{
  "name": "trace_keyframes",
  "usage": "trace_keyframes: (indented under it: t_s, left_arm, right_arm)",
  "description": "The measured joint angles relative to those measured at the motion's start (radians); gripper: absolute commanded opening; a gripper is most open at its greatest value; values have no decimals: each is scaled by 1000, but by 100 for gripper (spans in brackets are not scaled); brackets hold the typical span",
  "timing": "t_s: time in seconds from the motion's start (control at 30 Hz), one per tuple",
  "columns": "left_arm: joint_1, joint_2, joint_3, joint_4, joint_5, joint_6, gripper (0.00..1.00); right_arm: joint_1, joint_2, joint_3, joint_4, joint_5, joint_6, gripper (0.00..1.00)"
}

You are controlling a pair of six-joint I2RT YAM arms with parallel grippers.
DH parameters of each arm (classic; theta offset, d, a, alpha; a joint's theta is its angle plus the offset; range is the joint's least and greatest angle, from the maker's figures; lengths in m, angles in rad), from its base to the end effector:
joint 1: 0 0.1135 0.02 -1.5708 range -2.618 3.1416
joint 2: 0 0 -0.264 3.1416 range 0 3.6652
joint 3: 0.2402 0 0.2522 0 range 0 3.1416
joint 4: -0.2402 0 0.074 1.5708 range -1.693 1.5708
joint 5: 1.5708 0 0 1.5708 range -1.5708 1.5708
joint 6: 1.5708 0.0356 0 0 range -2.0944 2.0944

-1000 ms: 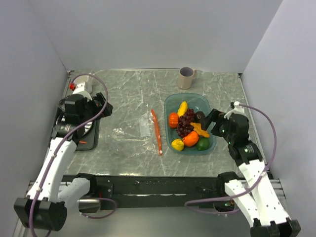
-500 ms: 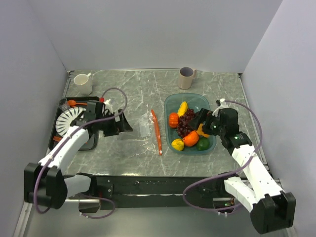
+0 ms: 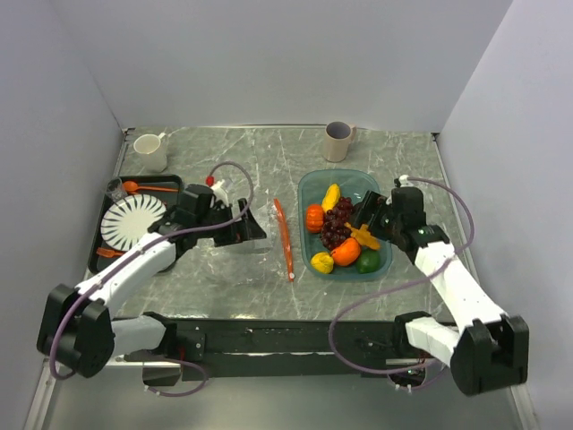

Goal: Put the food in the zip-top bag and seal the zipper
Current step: Adjust the bin at the center of the board.

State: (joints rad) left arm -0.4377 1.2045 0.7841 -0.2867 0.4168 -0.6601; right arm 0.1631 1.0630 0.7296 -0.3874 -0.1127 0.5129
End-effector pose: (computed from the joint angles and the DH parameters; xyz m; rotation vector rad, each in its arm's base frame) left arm 0.2245 -0.1210 0.2456 -0.0341 2.4288 -1.0175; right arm 0.2213 0.0405 0.2485 0.3472 2.3070 0.4741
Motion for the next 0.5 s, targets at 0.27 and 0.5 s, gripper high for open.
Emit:
trace_keyframes:
  t_s: [0.27, 0.5]
  left_arm:
    - [-98, 83, 10, 12, -76, -36, 99]
    - [-187, 177, 110, -16, -163, -42, 99]
  right_arm:
    - [-56, 204, 78, -3, 72, -5, 100]
    - [-98, 240, 100, 3, 91, -14, 100]
